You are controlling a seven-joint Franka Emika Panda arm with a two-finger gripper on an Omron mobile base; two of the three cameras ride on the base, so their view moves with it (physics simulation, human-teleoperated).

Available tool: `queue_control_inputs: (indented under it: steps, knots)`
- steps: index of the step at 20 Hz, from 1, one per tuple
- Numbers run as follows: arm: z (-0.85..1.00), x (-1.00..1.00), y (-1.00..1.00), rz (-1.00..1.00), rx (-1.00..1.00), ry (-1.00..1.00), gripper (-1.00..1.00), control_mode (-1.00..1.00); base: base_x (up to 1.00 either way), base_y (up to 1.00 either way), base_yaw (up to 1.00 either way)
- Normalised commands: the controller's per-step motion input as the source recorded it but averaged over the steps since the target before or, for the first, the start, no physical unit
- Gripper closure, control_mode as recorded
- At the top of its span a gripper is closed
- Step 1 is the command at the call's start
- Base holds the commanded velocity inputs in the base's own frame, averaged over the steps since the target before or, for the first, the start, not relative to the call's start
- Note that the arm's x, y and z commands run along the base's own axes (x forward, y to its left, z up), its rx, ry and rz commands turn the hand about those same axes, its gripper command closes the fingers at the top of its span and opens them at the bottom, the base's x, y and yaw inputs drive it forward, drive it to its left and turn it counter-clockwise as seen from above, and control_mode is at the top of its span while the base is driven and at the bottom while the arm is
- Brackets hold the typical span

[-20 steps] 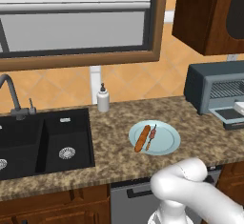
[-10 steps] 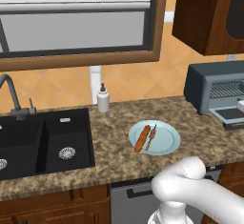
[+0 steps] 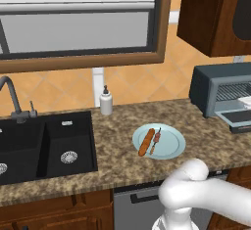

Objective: Pick up the kebab skewer and baguette bread, and place them inside the toaster oven. Close the toaster oven door and start by setting the timer.

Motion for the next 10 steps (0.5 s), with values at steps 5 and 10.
queue_control_inputs:
  steps: [5, 10]
  knots:
    - [-0.4, 0.26, -0.42, 0.0, 0.0, 0.04, -1.0, -1.0, 0.0, 0.0, 0.0]
    - [-0.14, 0.44, -0.23, 0.0, 0.0, 0.13, -1.0, -1.0, 0.0, 0.0, 0.0]
